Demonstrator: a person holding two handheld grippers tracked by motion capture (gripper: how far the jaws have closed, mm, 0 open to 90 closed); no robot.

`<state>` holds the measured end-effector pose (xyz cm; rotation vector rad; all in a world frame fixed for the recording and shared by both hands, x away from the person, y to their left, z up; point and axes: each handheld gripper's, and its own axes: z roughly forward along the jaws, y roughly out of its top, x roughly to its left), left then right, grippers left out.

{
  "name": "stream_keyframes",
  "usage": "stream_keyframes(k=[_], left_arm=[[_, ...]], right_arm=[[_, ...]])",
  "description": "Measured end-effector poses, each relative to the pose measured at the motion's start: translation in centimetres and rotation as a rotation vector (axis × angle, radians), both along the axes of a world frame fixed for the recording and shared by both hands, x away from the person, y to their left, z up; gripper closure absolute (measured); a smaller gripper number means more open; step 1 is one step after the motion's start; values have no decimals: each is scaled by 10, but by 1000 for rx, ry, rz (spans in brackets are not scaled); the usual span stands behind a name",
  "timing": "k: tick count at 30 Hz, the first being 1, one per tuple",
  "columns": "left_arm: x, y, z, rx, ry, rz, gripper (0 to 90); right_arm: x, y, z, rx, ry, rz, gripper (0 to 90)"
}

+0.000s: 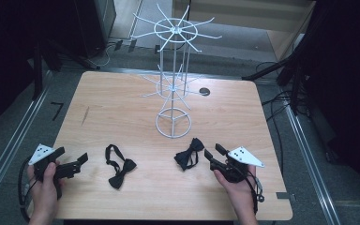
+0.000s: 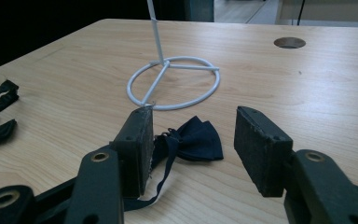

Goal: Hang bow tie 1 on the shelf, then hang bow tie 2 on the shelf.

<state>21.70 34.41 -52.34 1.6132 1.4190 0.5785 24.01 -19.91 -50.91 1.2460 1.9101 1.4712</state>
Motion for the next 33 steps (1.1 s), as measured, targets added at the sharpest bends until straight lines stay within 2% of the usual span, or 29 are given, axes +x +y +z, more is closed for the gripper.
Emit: stream_keyframes(k=[5,11,14,22,28,33], left_arm=[[0,0,0,2,2,2,0],[-1,0,0,3,-3,3,0],[-1,0,0,4,-2,-2,0],[0,0,0,-1,0,-1,0],[0,0,0,-2,1,-3,0],[0,0,0,-1,1,-3,0]], right_arm=[[-1,6,2,-7,-15,19,469],[-1,13,5,7,-2,47,433],[0,19,5,-9,3,66,418],[1,41,5,-11,14,97,405],[3,61,4,-28,1,138,406],[3,74,2,-37,-9,149,406]])
